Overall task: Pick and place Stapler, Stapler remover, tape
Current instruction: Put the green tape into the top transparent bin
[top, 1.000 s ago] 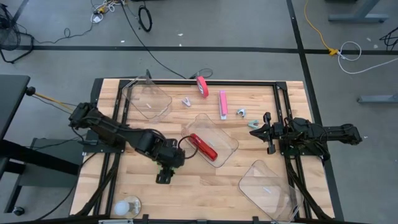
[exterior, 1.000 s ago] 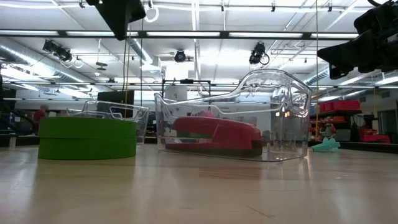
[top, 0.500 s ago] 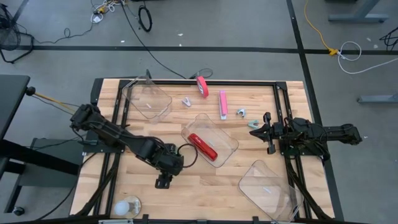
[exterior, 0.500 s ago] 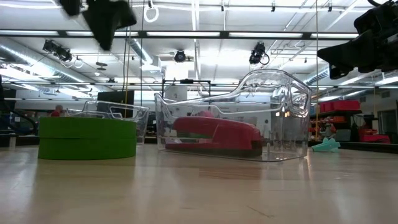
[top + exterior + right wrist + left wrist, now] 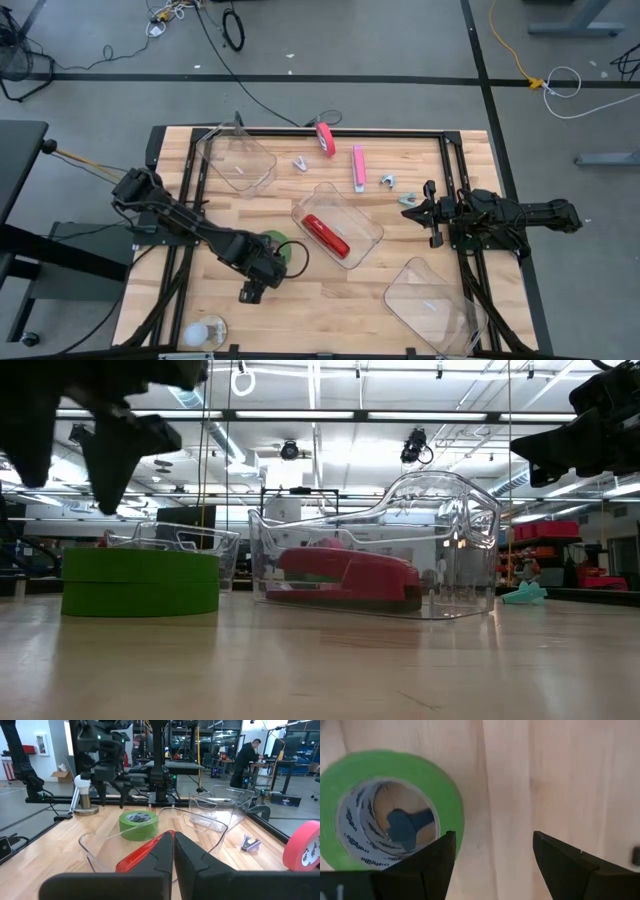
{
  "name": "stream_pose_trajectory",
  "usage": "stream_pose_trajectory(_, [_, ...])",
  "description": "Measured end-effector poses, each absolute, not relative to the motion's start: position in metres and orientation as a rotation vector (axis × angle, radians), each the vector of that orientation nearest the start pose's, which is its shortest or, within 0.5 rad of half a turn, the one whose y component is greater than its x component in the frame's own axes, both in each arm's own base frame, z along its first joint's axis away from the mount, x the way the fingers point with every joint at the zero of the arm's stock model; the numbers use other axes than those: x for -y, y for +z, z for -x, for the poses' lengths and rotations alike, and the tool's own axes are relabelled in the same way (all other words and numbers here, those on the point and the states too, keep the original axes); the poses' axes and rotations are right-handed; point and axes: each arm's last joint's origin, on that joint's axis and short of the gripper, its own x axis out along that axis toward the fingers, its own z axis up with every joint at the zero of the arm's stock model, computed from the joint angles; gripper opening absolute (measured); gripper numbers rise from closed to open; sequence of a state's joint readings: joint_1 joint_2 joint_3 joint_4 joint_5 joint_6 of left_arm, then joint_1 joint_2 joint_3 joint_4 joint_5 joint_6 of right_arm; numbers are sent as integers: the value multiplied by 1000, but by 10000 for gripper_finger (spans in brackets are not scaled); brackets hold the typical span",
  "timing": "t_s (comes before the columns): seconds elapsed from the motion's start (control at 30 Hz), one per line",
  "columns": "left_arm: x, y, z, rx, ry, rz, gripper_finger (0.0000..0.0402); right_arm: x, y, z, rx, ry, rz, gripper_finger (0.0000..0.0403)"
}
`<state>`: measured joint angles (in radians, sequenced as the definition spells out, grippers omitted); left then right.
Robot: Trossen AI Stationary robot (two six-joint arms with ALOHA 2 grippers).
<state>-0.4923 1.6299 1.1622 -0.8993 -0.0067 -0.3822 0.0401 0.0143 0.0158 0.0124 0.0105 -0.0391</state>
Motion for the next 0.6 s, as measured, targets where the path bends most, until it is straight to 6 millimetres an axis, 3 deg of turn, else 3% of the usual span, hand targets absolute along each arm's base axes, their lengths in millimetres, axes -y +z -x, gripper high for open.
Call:
stream_pose_trajectory(0.23, [140,203,-259,-1395,-117,-70,268,-4,169,-98,14,29,39,18])
stream_pose_trajectory(0.6, [132,210,-257,-1327,-148,-191,268,-4,169,-98,14,29,39,18])
